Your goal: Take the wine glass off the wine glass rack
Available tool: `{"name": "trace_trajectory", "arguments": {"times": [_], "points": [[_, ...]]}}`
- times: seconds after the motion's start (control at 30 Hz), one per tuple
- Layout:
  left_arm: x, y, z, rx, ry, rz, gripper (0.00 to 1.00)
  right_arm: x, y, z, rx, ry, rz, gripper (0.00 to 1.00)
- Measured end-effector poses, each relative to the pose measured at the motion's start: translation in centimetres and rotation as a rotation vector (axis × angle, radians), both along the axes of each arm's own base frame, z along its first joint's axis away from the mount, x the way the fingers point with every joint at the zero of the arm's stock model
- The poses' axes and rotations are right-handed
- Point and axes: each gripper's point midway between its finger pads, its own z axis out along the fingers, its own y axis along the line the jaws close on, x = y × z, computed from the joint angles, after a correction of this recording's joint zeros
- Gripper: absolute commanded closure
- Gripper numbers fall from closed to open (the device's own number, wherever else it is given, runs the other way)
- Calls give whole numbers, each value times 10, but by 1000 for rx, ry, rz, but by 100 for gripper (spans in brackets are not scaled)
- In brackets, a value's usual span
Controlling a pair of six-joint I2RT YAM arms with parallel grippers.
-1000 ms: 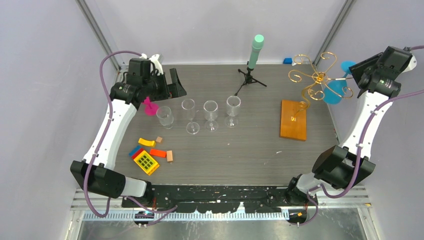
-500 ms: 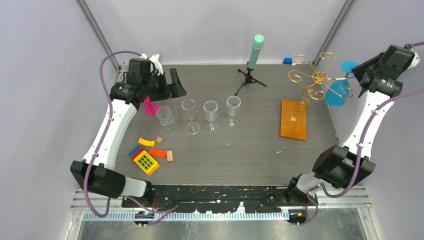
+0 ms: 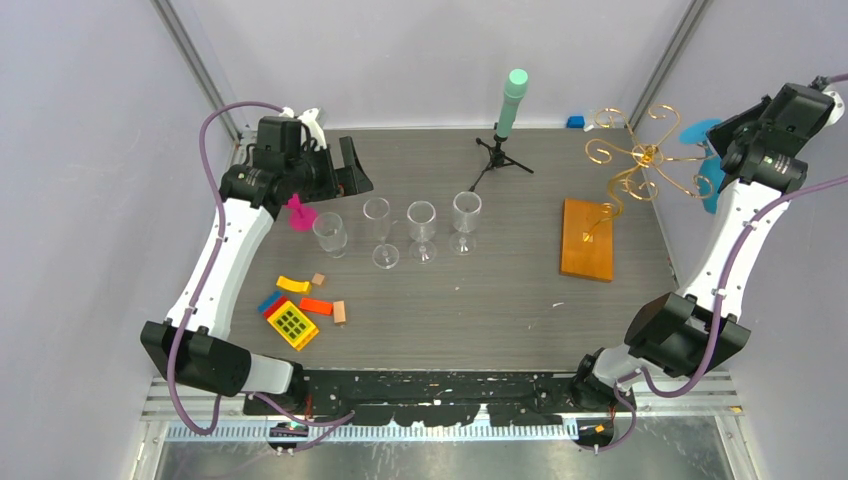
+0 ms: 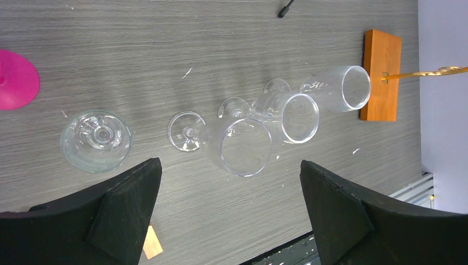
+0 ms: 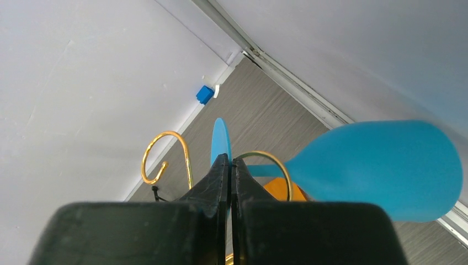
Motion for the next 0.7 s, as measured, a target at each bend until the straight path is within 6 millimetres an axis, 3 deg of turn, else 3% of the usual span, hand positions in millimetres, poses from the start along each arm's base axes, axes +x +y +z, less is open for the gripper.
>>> {"name": "trace_trajectory", "arguments": {"times": [0.37, 0.7], "points": [[0, 0, 0, 0, 0, 0, 0, -3, 1, -2, 34, -11, -31, 100], [0, 1, 0, 3, 0, 3, 0, -20, -1, 8, 45, -64, -124, 100]]}}
